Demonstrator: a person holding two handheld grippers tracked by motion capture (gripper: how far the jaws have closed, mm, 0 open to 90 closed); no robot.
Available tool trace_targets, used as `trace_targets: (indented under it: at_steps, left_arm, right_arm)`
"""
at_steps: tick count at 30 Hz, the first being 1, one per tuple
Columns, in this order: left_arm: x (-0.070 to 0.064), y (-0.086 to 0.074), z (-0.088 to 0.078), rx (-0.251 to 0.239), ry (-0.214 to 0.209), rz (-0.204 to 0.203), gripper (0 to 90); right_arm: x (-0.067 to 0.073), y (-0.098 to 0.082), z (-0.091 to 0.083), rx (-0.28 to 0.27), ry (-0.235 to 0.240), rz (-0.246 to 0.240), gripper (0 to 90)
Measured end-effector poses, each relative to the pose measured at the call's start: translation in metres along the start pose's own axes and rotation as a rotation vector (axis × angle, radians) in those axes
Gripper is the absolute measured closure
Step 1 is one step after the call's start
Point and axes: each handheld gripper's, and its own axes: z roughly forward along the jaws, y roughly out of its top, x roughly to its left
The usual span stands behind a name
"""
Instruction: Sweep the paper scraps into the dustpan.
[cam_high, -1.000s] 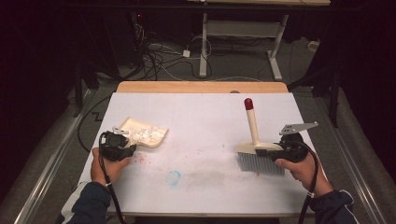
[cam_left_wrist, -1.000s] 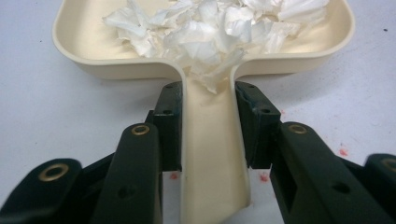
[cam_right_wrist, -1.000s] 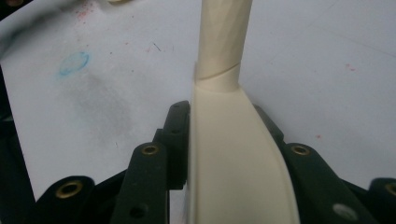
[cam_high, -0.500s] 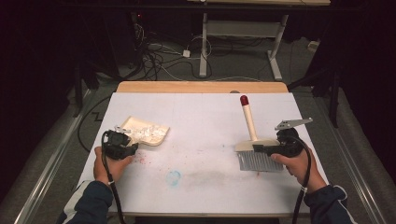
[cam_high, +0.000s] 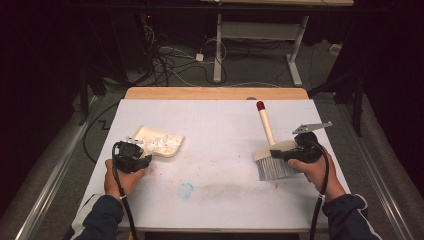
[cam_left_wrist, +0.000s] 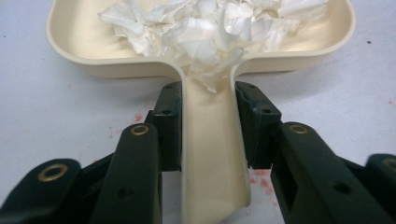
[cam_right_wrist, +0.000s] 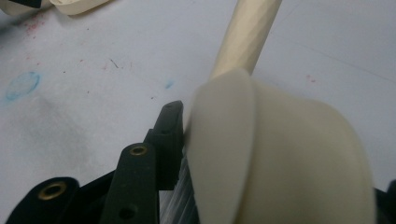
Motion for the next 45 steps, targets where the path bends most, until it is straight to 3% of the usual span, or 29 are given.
trace_targets:
  at_steps: [2, 4, 7, 10, 13, 16, 18, 21, 24, 27, 30, 33, 38, 40, 45]
  left_arm:
    - [-0.002, 0.0, 0.001, 0.0, -0.036, -0.033, 61.3]
    - [-0.005, -0.001, 0.002, -0.007, -0.045, -0.046, 60.6]
    - [-0.012, -0.001, 0.001, -0.013, -0.057, -0.046, 58.6]
    - [-0.017, -0.003, 0.0, -0.011, -0.099, -0.043, 56.9]
    - [-0.023, -0.003, -0.005, -0.023, -0.129, -0.01, 56.0]
    - [-0.024, -0.003, -0.014, -0.073, -0.103, 0.058, 50.7]
    - [-0.025, -0.002, -0.021, -0.12, -0.053, 0.091, 46.7]
    - [-0.023, -0.004, -0.033, -0.222, -0.03, 0.148, 37.5]
    - [-0.023, -0.007, -0.039, -0.263, 0.007, 0.203, 33.1]
    - [-0.022, -0.01, -0.04, -0.271, -0.008, 0.221, 31.2]
    - [-0.022, -0.014, -0.041, -0.278, -0.004, 0.246, 30.6]
    - [-0.024, -0.016, -0.042, -0.295, -0.018, 0.267, 29.6]
    - [-0.029, -0.021, -0.047, -0.346, -0.018, 0.327, 29.6]
    - [-0.03, -0.024, -0.048, -0.346, -0.038, 0.342, 27.8]
    - [-0.032, -0.033, -0.047, -0.333, -0.039, 0.378, 25.4]
  right_arm:
    - [-0.001, 0.001, 0.001, -0.001, -0.004, 0.004, 58.2]
    - [-0.002, 0.002, 0.002, -0.004, -0.006, 0.008, 57.7]
    - [-0.004, 0.004, 0.003, -0.004, -0.018, 0.01, 56.0]
    - [-0.006, 0.005, 0.003, -0.007, -0.044, 0.003, 53.6]
    - [-0.009, 0.006, 0.0, -0.025, -0.089, -0.007, 47.6]
    - [-0.014, 0.009, -0.008, -0.06, -0.152, -0.006, 42.6]
    - [-0.017, 0.01, -0.015, -0.087, -0.199, -0.01, 39.8]
    - [-0.019, 0.009, -0.021, -0.11, -0.225, -0.011, 35.4]
    - [-0.019, 0.008, -0.024, -0.102, -0.247, -0.02, 35.0]
    - [-0.018, 0.006, -0.033, -0.129, -0.308, -0.037, 32.0]
    - [-0.015, 0.005, -0.048, -0.195, -0.294, -0.046, 33.0]
    - [-0.011, 0.005, -0.056, -0.221, -0.324, -0.072, 33.4]
    - [-0.005, 0.006, -0.056, -0.244, -0.308, -0.093, 33.4]
    - [-0.002, 0.006, -0.055, -0.264, -0.309, -0.106, 33.4]
    - [0.005, 0.006, -0.05, -0.296, -0.31, -0.127, 32.9]
